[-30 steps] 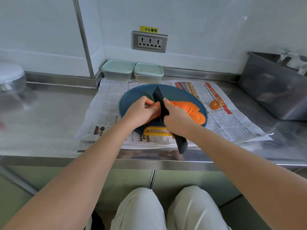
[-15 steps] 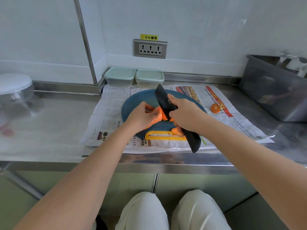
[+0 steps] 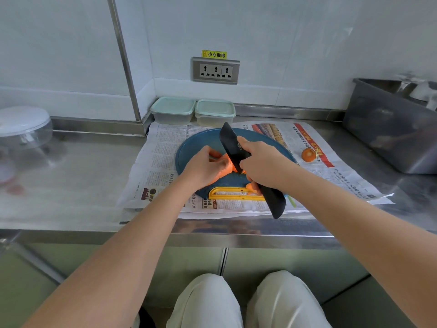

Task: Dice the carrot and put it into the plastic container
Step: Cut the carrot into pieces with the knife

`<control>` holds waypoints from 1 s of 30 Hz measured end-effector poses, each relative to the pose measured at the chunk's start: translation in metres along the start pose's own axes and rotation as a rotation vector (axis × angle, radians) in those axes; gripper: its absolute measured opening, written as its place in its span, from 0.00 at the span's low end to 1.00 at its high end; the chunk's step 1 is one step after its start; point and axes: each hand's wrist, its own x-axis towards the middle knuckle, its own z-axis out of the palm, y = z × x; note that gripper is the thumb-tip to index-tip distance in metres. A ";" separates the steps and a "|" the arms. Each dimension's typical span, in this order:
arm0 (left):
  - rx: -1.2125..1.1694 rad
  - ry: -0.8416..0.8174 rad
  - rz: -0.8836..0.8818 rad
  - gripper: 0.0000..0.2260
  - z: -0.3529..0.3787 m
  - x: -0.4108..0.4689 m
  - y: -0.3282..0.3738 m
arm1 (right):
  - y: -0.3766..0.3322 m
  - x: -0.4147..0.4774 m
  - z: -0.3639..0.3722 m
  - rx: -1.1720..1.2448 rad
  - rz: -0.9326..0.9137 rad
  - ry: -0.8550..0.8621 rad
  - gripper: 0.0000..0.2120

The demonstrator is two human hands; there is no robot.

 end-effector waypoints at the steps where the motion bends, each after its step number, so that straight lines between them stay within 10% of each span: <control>1: -0.007 0.002 0.000 0.17 0.000 0.000 0.000 | -0.001 0.000 0.000 -0.003 0.001 -0.003 0.32; 30: -0.049 0.026 0.010 0.11 -0.001 -0.007 0.010 | -0.057 -0.006 -0.028 -0.475 -0.014 -0.074 0.15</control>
